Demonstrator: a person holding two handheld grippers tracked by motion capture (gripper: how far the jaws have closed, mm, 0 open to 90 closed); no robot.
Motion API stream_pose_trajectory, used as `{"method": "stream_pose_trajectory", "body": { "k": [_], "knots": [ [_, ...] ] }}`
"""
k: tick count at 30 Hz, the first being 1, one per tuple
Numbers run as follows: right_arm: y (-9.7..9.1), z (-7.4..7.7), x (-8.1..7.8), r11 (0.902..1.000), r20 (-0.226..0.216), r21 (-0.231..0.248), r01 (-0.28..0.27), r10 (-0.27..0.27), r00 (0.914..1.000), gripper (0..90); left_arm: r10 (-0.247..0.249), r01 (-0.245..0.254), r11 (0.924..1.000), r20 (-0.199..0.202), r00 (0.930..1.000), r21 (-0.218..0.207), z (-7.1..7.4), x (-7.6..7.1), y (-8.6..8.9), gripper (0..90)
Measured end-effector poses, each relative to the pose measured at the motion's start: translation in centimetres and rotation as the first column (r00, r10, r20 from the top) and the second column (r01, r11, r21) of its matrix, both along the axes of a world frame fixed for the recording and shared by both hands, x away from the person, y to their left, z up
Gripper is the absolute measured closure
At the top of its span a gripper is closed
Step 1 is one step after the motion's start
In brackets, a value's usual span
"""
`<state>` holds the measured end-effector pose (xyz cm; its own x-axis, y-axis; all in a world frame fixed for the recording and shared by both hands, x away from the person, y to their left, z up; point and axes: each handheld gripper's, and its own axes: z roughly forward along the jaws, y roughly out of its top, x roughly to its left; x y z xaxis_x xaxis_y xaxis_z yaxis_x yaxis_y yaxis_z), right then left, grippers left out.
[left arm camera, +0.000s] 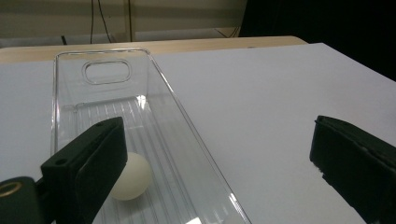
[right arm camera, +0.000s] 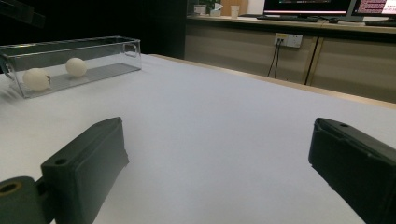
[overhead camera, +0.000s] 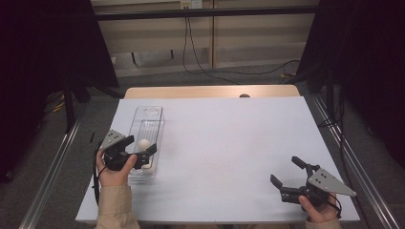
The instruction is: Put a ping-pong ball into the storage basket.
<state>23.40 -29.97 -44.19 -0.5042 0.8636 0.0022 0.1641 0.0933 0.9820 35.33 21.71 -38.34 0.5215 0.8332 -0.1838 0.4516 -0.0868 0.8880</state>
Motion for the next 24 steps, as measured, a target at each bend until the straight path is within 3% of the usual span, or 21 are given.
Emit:
{"method": "stream_pose_trajectory", "body": {
  "k": [24],
  "knots": [
    [0.0, 0.0, 0.0, 1.0, 0.001, -0.004, -0.004, 0.004, 1.0, 3.4, 0.008, -0.008, 1.0, 0.05, 0.9987, -0.006, -0.8, -1.4, 0.5, 4.7]
  ]
}}
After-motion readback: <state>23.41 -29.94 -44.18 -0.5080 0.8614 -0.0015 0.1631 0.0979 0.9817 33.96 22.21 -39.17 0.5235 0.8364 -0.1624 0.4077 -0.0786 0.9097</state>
